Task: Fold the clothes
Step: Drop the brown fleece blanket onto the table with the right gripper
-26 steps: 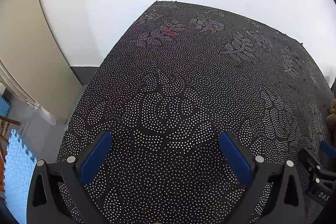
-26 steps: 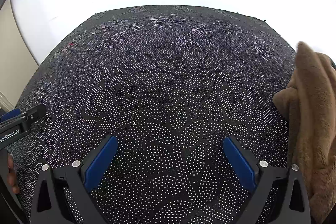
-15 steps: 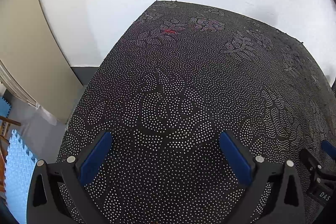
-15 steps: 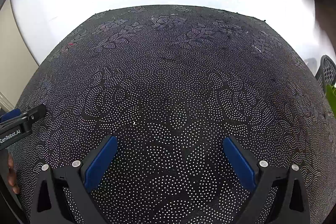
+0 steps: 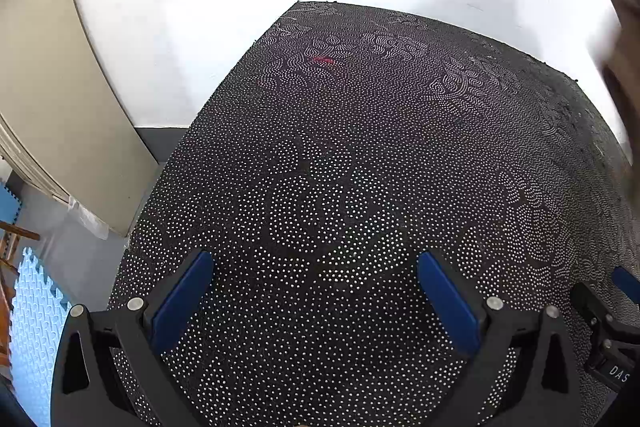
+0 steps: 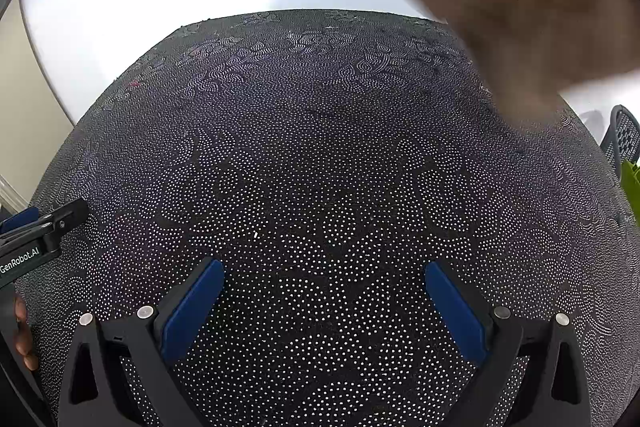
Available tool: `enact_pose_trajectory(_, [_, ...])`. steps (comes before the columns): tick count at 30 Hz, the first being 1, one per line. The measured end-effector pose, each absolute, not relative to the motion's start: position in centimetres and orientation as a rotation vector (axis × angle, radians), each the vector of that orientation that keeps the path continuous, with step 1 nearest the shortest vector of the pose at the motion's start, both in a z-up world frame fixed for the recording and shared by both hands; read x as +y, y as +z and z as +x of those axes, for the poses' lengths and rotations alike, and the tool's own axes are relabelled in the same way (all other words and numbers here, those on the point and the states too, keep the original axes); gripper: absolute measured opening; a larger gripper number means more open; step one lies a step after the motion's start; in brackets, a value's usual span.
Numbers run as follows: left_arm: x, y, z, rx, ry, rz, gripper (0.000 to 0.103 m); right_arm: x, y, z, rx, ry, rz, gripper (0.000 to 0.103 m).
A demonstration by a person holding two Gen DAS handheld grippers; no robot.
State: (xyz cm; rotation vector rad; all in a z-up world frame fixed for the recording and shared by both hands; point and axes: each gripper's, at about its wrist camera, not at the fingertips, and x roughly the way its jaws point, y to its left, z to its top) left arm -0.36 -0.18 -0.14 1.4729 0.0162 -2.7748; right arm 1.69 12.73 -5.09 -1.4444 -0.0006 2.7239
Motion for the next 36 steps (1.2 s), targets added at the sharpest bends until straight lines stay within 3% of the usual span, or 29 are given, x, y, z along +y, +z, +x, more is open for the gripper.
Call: enact_pose_trajectory(36, [0.19,0.02,0.26,0.007,-2.769,1.467,0.103,12.76,-5.15,1.56,0.001,2.724,-1.446,0.102])
